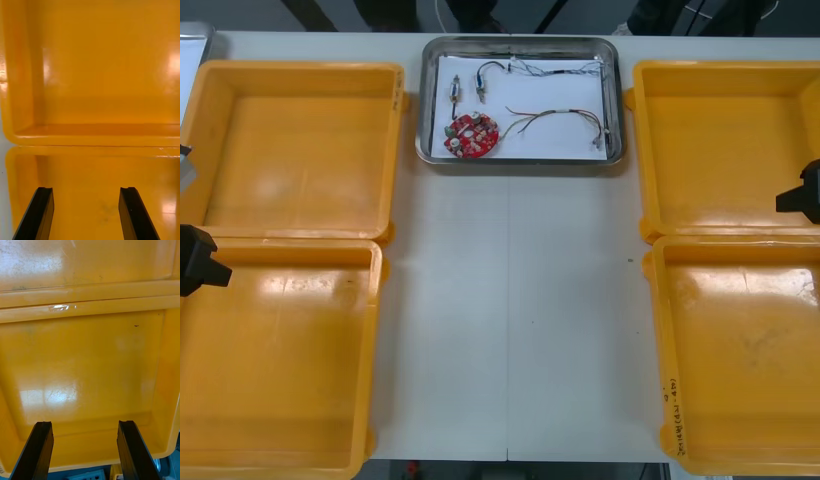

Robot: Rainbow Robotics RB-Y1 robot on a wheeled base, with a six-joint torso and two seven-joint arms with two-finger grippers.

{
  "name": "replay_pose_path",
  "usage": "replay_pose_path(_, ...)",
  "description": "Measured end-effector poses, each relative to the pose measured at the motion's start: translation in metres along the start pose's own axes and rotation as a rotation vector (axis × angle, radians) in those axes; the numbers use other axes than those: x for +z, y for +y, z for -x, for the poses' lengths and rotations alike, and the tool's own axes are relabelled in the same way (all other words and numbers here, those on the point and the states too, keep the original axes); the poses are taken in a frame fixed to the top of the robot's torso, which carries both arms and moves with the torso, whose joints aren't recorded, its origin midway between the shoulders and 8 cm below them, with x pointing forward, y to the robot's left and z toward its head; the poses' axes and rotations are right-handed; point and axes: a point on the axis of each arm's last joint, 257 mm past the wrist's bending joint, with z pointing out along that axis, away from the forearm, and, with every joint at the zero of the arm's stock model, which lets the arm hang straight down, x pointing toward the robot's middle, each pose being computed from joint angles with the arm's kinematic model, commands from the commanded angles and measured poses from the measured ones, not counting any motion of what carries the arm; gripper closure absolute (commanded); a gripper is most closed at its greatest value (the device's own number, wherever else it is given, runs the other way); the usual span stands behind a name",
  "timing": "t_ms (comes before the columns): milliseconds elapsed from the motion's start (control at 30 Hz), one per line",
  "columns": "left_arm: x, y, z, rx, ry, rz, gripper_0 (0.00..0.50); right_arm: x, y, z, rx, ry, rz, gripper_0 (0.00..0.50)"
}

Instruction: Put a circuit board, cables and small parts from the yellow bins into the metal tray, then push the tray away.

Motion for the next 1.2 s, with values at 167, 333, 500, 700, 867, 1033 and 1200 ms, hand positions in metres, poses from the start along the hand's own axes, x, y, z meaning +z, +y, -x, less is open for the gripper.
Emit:
replay_pose_path(167,0.000,0.000,0.000,0.000,0.000,0.000,0.000,0.004,-0.014,-0.010,0.021,0.015,-0.039,0.000)
replay_pose_path(333,0.000,0.000,0.000,0.000,0.000,0.000,0.000,0.008,-0.019,-0.020,0.029,0.038,-0.046,0.000)
replay_pose_path(500,0.000,0.000,0.000,0.000,0.000,0.000,0.000,0.013,-0.023,-0.034,0.038,0.069,-0.048,0.000)
replay_pose_path(700,0.000,0.000,0.000,0.000,0.000,0.000,0.000,0.017,-0.024,-0.048,0.043,0.100,-0.040,0.000)
replay_pose_path(867,0.000,0.000,0.000,0.000,0.000,0.000,0.000,0.018,-0.024,-0.052,0.044,0.108,-0.037,0.000)
replay_pose_path(1033,0.000,0.000,0.000,0.000,0.000,0.000,0.000,0.018,-0.025,-0.053,0.045,0.111,-0.041,0.000)
replay_pose_path(1200,0.000,0.000,0.000,0.000,0.000,0.000,0.000,0.018,-0.034,-0.062,0.047,0.131,-0.064,0.000)
